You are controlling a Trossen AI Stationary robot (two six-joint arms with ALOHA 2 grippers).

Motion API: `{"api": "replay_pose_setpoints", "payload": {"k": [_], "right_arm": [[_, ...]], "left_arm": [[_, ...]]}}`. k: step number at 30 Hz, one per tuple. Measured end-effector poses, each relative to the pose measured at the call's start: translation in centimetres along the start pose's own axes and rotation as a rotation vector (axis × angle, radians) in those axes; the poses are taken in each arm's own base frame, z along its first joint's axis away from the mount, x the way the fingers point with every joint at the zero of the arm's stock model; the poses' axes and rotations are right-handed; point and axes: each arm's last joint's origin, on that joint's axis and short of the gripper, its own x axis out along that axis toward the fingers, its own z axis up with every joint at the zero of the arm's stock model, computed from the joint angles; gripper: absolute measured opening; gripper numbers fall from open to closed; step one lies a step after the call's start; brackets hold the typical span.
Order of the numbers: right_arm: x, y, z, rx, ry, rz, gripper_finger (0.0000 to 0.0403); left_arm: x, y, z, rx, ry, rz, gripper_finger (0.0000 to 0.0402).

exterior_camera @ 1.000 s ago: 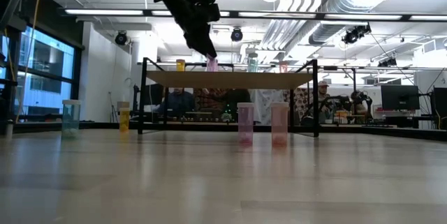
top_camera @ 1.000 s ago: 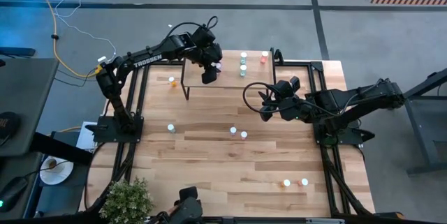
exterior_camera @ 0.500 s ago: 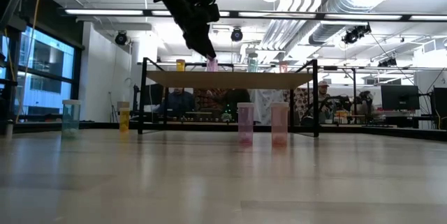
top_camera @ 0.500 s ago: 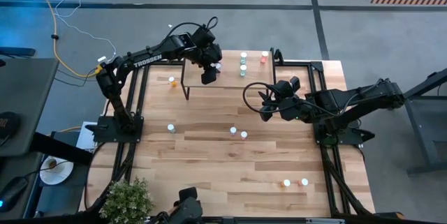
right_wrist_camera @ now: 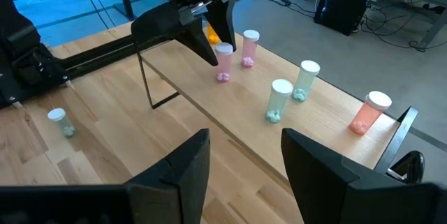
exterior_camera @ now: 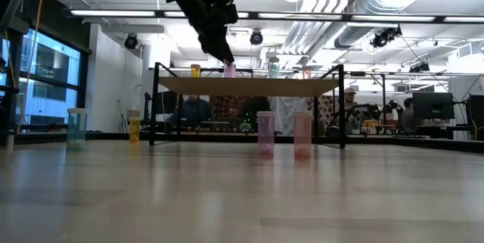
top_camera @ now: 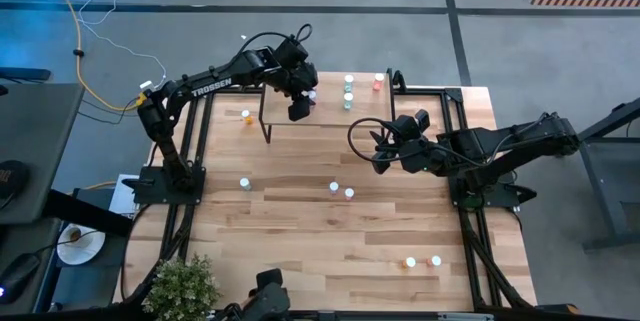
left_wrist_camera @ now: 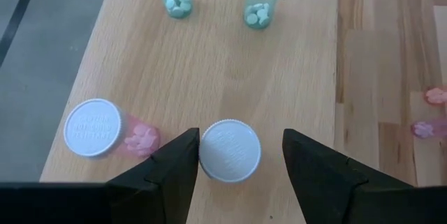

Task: Pick and place medicine bottles onto shelf by color
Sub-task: Put the bottom purple pill bottle on the shelf aligned with the other purple pill bottle

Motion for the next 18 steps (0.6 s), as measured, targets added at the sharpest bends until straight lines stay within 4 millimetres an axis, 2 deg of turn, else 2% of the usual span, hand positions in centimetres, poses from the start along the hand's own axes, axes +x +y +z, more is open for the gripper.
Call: {"api": "replay_pose_setpoints", "payload": {"k": [18], "right_arm": [[0.0,0.0,0.0,0.0,0.0,0.0,0.017]], "left_arm": [[0.0,-0.03,-0.06,-0.001,0.005,-0.004,0.0196]]}}
